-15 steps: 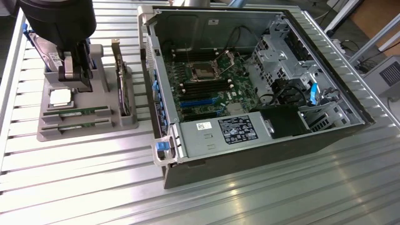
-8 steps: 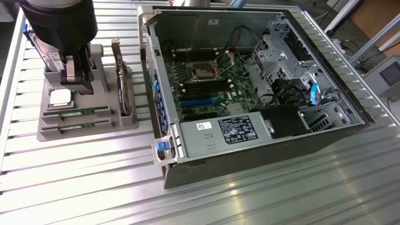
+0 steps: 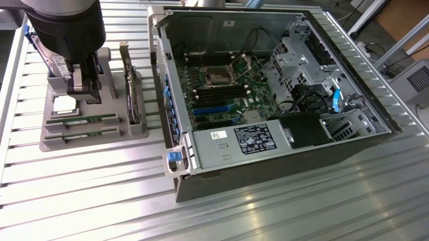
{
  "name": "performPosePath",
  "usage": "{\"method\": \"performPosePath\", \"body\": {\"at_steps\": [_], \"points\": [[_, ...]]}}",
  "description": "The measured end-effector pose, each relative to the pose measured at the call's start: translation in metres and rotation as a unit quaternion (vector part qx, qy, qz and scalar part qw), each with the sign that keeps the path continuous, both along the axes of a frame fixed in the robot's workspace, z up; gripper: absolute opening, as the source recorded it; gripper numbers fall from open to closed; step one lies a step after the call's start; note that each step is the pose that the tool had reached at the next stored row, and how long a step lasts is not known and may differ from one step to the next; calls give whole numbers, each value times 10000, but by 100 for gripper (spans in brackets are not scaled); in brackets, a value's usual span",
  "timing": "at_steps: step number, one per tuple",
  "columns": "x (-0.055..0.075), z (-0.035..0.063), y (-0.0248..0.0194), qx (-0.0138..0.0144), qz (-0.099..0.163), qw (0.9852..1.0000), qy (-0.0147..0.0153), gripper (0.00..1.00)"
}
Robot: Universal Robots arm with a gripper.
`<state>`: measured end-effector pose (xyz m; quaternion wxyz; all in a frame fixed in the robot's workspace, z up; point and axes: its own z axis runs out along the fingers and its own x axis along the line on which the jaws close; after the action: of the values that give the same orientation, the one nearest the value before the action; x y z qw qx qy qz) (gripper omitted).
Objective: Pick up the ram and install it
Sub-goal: 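Pick up the ram and move it above insertion slot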
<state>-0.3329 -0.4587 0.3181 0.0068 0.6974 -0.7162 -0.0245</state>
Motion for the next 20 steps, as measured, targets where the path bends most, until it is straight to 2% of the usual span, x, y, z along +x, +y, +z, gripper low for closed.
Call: {"method": "performPosePath", "body": {"at_steps": [16, 20], "points": [[0, -59, 0, -1, 1, 10000, 0, 36], [0, -73, 0, -14, 2, 10000, 0, 36]]}}
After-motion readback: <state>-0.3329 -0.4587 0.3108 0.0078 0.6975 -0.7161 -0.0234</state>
